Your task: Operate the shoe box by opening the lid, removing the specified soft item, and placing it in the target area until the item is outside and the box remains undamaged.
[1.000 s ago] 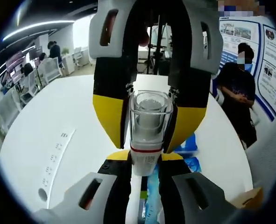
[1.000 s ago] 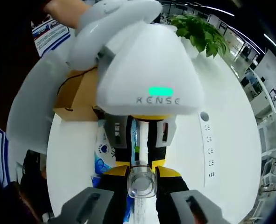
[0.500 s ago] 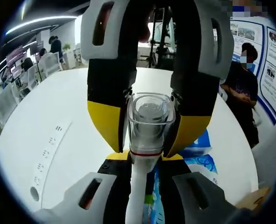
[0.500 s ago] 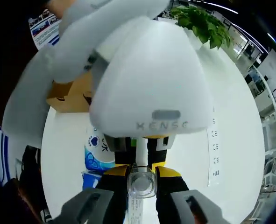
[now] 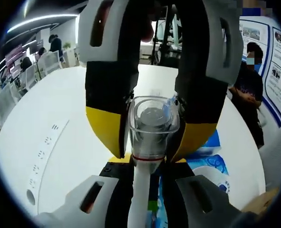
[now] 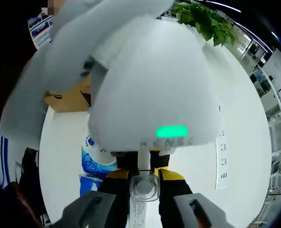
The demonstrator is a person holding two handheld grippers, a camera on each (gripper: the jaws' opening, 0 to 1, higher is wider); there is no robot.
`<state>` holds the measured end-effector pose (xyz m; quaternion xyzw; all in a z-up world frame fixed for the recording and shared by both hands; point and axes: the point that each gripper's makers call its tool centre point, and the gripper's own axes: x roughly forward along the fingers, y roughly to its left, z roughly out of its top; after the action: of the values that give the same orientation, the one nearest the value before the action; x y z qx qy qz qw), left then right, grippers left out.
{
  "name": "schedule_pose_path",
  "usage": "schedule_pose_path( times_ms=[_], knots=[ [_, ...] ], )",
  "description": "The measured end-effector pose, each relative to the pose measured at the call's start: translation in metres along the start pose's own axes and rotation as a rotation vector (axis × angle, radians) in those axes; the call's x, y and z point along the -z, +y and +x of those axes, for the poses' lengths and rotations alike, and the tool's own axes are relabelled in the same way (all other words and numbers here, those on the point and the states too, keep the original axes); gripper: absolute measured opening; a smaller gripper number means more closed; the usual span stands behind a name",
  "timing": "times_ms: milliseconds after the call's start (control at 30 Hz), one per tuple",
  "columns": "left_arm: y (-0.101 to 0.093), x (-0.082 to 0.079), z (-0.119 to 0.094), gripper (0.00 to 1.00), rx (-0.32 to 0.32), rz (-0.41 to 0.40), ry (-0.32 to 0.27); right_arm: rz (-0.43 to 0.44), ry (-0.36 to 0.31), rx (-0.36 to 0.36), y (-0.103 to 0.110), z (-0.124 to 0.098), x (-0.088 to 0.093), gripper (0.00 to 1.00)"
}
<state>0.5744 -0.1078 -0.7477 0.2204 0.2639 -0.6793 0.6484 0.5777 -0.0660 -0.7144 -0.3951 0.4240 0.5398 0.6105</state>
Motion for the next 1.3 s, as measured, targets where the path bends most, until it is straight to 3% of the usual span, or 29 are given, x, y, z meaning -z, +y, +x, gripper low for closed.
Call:
schedule_pose_path(
  times_ms=[267, 867, 1300],
  knots=[
    [0.0033, 0.0054, 0.0073, 0.2, -0.009, 0.011, 0.012, -0.001, 0.008, 0.012, 0.0005, 0.004, 0.0034, 0.17],
    [-0.002, 0.0048, 0.0015, 0.21, 0.0, -0.011, 0.001, 0.018, -0.016, 0.026, -0.0036, 0.0028, 0.0015, 0.18],
    [-0.0022, 0.0045, 0.003, 0.21, 0.005, -0.026, 0.003, 0.023, -0.005, 0.027, 0.0012, 0.0034, 0.0061, 0.24]
  ],
)
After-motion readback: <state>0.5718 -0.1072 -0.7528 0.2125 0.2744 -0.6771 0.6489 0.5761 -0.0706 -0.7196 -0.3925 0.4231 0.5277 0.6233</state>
